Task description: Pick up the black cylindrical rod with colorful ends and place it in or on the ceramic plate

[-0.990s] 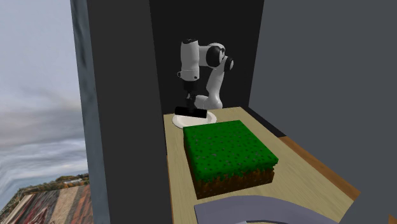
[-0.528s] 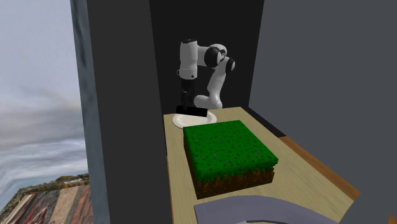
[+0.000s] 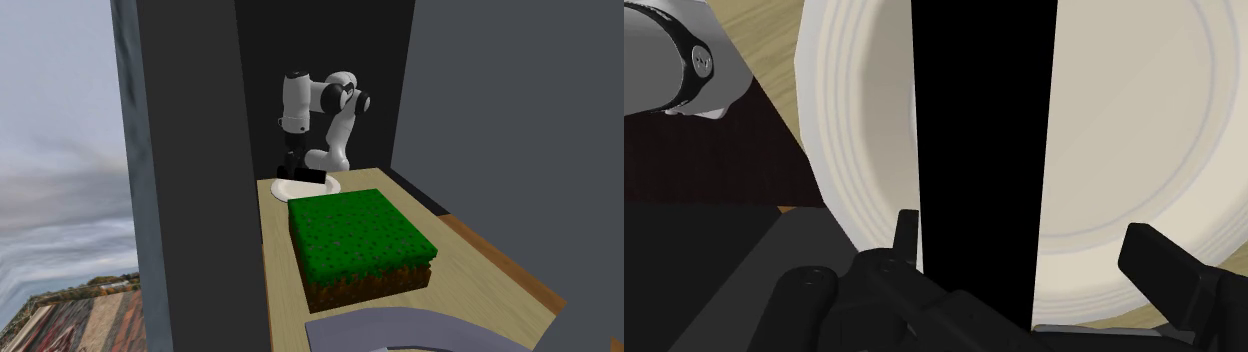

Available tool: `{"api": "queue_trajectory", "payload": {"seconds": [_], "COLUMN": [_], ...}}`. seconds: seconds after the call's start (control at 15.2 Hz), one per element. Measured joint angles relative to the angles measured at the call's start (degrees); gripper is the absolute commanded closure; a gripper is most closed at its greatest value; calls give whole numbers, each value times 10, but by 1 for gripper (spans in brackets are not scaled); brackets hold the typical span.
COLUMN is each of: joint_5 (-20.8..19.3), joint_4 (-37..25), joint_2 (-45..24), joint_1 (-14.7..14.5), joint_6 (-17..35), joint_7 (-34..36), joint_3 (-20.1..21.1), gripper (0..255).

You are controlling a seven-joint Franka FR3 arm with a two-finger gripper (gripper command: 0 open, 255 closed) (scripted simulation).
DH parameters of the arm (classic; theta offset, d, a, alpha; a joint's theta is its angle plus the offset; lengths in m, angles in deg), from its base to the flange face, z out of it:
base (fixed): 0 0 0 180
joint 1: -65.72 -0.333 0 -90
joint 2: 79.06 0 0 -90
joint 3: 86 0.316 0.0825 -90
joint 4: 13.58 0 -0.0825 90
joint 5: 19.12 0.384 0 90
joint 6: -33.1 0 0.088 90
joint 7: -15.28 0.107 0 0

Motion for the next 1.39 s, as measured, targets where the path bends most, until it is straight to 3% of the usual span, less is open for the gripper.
{"api": "queue_trajectory", "payload": {"seconds": [0.2, 0.26, 0.92, 1.39], "joint_5": [0, 0, 0, -5], "joint_4": [1, 1, 0, -54], "joint_2": [0, 0, 0, -11], "joint_1": [0, 0, 0, 3], "joint_6": [1, 1, 1, -43], "joint_7": [0, 0, 0, 1], "joint_3": [0, 0, 0, -4], "gripper": [0, 255, 255, 255]}}
